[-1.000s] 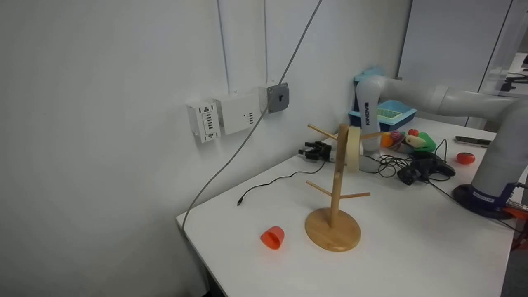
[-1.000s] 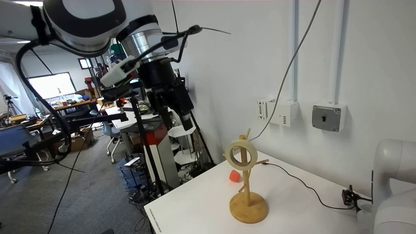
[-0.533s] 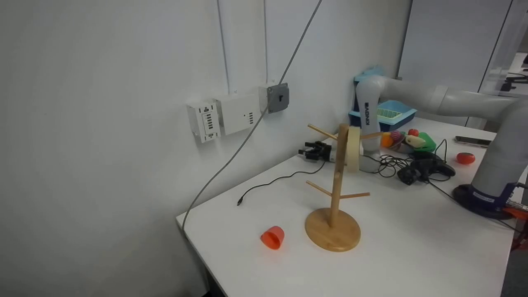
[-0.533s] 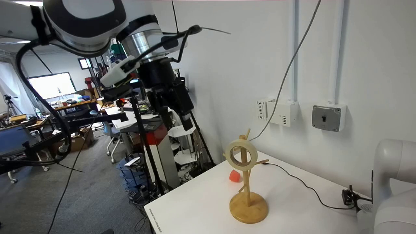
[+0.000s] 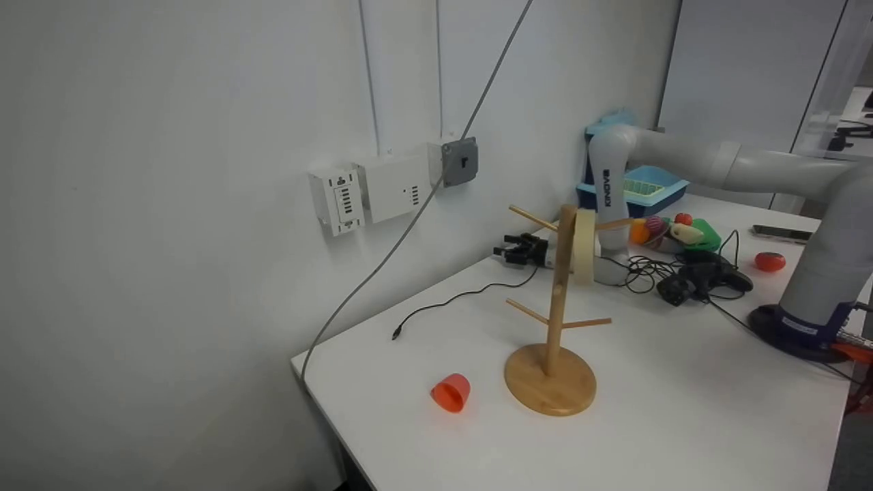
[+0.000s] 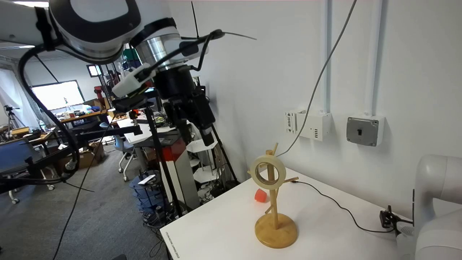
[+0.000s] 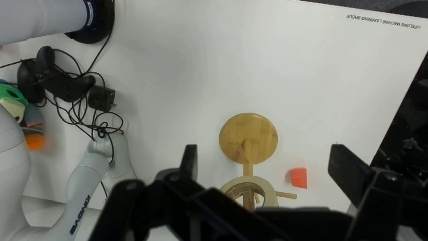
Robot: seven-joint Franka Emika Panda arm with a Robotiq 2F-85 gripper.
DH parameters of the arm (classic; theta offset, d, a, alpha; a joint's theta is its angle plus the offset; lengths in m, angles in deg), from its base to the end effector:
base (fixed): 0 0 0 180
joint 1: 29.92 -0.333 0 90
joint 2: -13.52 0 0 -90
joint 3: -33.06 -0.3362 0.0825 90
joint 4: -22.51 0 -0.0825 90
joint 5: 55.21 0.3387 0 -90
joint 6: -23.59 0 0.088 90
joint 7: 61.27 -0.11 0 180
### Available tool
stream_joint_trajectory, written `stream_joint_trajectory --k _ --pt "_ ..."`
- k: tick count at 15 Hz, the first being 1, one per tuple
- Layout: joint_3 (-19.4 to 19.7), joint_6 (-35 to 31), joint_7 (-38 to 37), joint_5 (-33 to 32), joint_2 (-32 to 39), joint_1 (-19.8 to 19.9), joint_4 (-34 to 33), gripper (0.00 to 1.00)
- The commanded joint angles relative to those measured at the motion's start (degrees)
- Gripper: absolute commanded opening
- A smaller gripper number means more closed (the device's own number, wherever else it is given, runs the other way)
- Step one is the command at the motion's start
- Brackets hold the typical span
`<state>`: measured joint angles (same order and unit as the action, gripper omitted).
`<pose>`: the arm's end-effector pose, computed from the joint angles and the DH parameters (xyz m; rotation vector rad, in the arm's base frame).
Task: Put the masking tape on the table
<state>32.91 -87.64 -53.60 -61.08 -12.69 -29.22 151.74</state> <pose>0.3769 -0.0107 0.5792 3.0165 0.2333 0.2057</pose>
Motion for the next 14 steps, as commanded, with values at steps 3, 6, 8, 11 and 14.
stream_joint_trajectory --k 3,6,8,11,14 --pt "-0.4 -1.3 -6.4 1.3 1.4 0.0 0.6 1.0" --pt "-1.5 -2.1 -12.4 1.7 3.2 0.1 0.3 1.0" --pt "-2.8 -2.8 -16.7 2.0 4.7 -0.1 0.0 1.0" --pt "-4.8 -5.3 -23.4 2.3 6.8 -0.2 -0.3 1.0" --pt "-6.1 -8.2 -28.7 2.2 9.1 -0.1 -0.7 1.0"
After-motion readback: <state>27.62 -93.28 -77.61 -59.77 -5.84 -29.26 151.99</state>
